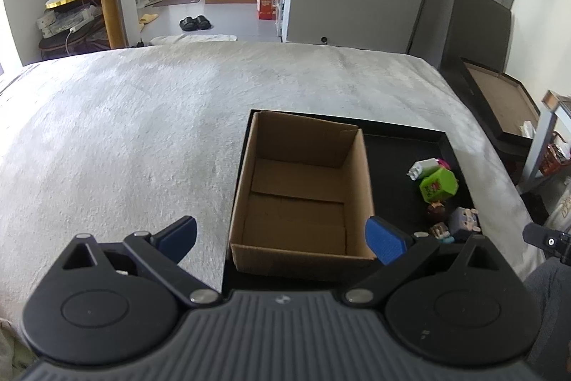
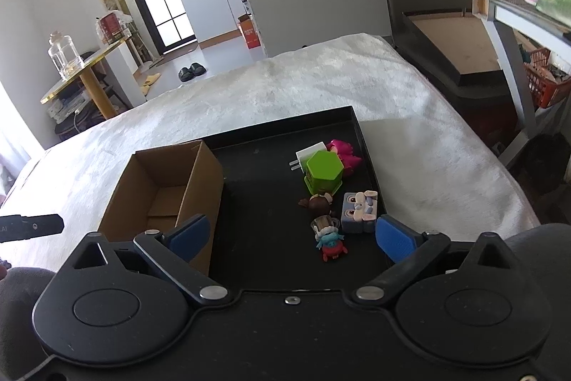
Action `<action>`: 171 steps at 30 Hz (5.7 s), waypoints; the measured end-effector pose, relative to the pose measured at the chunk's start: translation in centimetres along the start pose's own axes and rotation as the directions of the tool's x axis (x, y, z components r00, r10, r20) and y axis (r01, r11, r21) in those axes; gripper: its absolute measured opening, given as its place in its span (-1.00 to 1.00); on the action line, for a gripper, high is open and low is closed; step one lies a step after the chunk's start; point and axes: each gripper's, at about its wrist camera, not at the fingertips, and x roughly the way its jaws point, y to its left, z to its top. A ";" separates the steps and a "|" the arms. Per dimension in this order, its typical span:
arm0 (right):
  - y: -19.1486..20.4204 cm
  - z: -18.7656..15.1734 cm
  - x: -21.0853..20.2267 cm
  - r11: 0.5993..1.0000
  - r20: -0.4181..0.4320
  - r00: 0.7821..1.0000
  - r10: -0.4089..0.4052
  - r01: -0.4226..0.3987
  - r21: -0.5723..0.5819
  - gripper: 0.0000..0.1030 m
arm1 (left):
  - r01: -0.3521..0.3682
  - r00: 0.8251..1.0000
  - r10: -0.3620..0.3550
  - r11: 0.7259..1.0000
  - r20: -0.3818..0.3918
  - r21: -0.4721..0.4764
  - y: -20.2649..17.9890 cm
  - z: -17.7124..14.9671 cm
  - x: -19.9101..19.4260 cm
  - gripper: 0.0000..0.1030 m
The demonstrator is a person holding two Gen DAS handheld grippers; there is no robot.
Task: Organize rigid objects
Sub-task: 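Move the right tool to the lavender cube figure and close on it, then carry the lavender cube figure with the right tool over the cardboard box, then open the right tool to drop the cube figure into the box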
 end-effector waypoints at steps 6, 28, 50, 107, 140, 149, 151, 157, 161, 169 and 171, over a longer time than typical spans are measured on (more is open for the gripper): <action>-1.1 0.1 1.8 0.999 -0.007 1.000 -0.004 0.005 0.037 0.89 | -0.030 0.999 0.030 1.000 -0.022 -0.007 0.9 0.7 1.8 0.92; -4.3 -0.8 9.7 0.994 -0.094 0.995 -0.035 0.044 0.096 0.36 | -0.035 0.988 0.025 0.997 -0.150 -0.063 1.8 0.9 9.1 -0.11; -4.6 -0.5 13.9 0.979 -0.094 0.978 -0.187 0.193 0.066 0.21 | -0.142 0.967 0.109 0.981 -0.231 -0.132 2.9 1.2 11.9 -0.49; 9.1 3.5 11.0 0.993 -0.049 0.997 -0.067 0.062 -0.105 -0.15 | 0.019 0.973 -0.055 0.987 -0.223 -0.159 4.2 0.7 11.3 -0.83; 21.1 5.0 14.4 0.950 -0.127 0.988 0.088 -0.121 -0.287 -0.15 | 0.051 0.967 -0.122 0.954 -0.225 -0.295 6.1 0.5 12.0 -0.78; 22.9 5.9 14.6 0.930 -0.102 0.985 0.142 -0.168 -0.327 -0.02 | 0.038 0.968 -0.110 0.953 -0.225 -0.301 6.0 0.6 12.0 -0.78; 22.5 6.0 14.4 0.938 -0.105 0.984 0.144 -0.170 -0.301 -0.02 | 0.013 0.970 -0.084 0.954 -0.226 -0.299 6.0 0.6 11.9 -0.79; 20.1 4.9 13.9 0.954 -0.134 0.982 0.132 -0.163 -0.252 0.00 | 0.030 0.970 -0.102 0.951 -0.222 -0.308 6.1 0.5 11.9 -0.79; 18.0 4.2 13.3 0.966 -0.138 0.983 0.117 -0.146 -0.216 0.01 | 0.024 0.971 -0.094 0.954 -0.220 -0.299 5.9 0.5 11.8 -0.79; 14.2 2.8 11.9 0.978 -0.142 0.984 0.110 -0.133 -0.162 0.08 | 0.007 0.972 -0.073 0.959 -0.224 -0.285 5.5 0.8 11.2 -0.79; 13.3 2.4 11.4 0.980 -0.136 0.985 0.105 -0.126 -0.155 0.11 | 0.000 0.972 -0.065 0.961 -0.225 -0.276 5.3 0.8 11.0 -0.79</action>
